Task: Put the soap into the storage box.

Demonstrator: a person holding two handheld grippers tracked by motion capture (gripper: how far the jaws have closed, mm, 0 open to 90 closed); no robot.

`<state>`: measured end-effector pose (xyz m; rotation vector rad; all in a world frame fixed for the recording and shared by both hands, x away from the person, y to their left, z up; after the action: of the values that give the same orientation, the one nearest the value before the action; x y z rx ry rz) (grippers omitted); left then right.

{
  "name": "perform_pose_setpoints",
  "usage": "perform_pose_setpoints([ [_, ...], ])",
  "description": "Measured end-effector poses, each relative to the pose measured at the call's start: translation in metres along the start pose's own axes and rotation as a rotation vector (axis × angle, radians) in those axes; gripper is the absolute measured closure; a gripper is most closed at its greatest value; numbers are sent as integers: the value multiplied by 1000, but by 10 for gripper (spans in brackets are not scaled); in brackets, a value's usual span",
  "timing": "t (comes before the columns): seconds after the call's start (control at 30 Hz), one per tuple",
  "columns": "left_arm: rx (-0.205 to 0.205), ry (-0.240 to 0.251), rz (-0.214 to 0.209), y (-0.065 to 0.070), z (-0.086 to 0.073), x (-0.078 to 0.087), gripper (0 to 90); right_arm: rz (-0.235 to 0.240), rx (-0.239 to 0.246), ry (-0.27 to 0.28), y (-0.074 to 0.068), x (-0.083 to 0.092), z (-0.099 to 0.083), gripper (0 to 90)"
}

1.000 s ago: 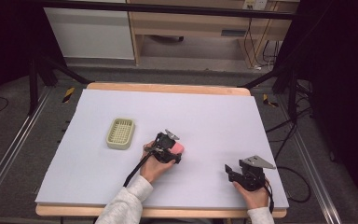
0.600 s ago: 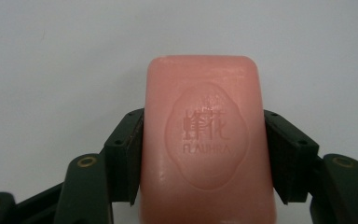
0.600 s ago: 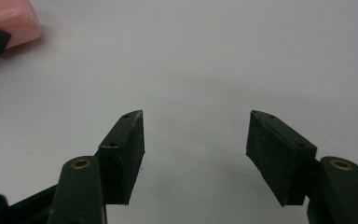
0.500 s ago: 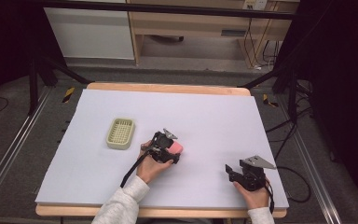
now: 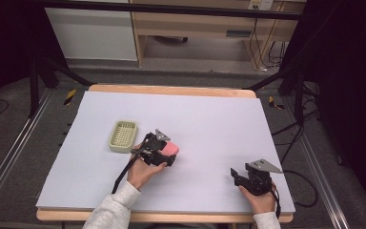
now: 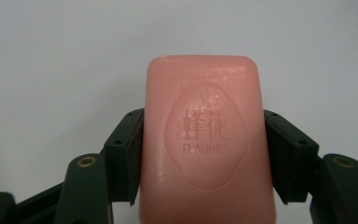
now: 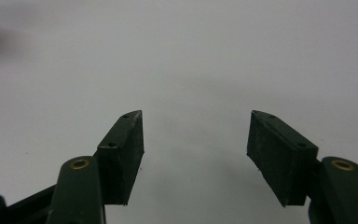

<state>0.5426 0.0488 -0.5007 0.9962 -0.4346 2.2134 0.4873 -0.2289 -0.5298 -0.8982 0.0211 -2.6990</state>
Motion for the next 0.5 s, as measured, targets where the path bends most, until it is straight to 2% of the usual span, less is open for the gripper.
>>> perform_pose_setpoints([
  [0.47,41,43,35,-27,-9,30,373,-2,-1,-1,0,0,-1,361],
  [0.5,48,44,38,-30,-9,32,372,4,-13,-5,-1,1,-1,360],
])
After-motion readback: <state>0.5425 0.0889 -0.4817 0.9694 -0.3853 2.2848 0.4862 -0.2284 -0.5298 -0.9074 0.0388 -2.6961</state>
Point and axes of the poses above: each handheld gripper's, and its own axes: x roughly backward along the jaws, z roughly out of its top, y roughly to its right, the point moved 9 cm from there along -x, roughly forward along the jaws, and after that the axes turned 5 degrees about -x, right-handed, at the moved point
